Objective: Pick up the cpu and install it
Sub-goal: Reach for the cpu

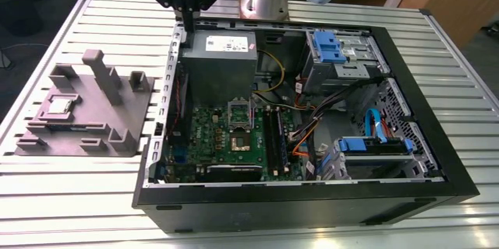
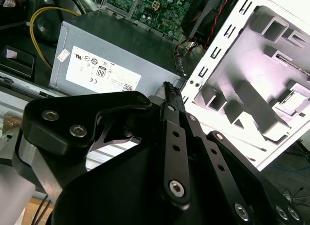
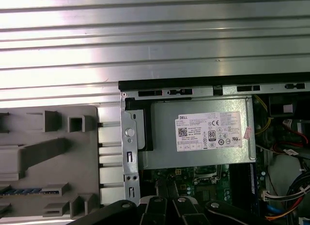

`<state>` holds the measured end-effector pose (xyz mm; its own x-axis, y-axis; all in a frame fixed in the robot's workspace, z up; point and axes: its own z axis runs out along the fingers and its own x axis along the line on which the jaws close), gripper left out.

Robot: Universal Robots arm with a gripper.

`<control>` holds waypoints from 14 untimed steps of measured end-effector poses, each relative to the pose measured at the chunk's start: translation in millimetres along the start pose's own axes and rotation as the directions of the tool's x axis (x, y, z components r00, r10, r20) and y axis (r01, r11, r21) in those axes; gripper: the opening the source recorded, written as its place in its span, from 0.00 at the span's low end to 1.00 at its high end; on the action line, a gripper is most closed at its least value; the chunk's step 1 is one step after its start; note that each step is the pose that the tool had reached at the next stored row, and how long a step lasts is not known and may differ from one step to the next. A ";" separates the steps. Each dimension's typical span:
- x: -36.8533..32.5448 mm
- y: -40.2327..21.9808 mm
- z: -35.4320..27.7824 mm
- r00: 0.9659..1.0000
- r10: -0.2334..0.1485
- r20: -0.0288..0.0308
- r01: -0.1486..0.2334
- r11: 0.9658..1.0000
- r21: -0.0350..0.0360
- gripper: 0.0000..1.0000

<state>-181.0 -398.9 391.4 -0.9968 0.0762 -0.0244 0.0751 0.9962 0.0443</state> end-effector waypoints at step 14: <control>3.7 -0.4 1.7 1.000 0.000 -0.001 0.000 1.000 0.000 0.10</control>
<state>-184.7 -398.9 389.5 -0.9968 0.0762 -0.0233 0.0751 0.9962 0.0443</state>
